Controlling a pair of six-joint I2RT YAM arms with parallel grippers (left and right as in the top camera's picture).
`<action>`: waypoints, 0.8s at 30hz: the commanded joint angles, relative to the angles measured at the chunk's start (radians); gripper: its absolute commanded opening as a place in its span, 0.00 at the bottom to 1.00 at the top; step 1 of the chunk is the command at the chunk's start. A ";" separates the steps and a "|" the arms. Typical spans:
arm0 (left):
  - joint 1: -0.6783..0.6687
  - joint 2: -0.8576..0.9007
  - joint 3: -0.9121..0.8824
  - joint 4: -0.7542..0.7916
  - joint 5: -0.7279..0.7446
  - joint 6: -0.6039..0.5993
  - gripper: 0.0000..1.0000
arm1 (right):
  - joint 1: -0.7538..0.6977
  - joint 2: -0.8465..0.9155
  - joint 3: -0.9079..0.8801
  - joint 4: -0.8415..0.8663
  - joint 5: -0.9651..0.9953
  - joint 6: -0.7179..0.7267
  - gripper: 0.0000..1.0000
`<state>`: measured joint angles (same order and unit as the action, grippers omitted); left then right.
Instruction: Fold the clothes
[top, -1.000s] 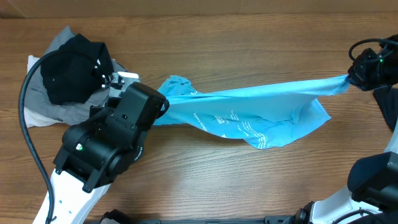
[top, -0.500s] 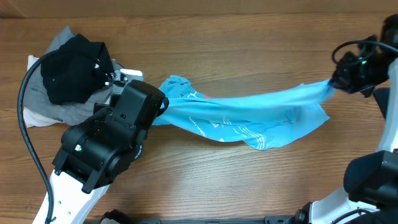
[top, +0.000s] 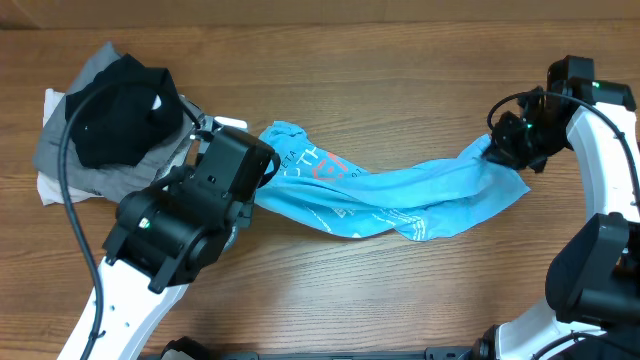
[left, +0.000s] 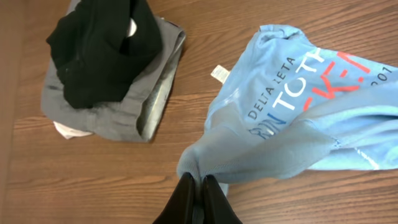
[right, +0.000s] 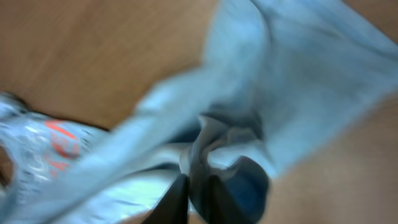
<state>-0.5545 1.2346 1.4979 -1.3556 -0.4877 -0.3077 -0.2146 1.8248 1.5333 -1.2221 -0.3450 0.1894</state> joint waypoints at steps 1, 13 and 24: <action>0.006 0.010 -0.005 0.014 0.010 0.016 0.04 | 0.001 0.001 -0.007 0.051 -0.121 -0.014 0.30; 0.006 0.021 -0.005 0.010 0.013 0.021 0.04 | -0.026 0.002 -0.189 0.051 0.114 0.097 0.47; 0.006 0.021 -0.005 0.027 0.013 0.039 0.04 | -0.088 0.002 -0.374 0.242 -0.060 0.100 0.34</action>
<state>-0.5545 1.2514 1.4963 -1.3392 -0.4755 -0.2855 -0.3027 1.8263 1.1770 -1.0119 -0.3378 0.2852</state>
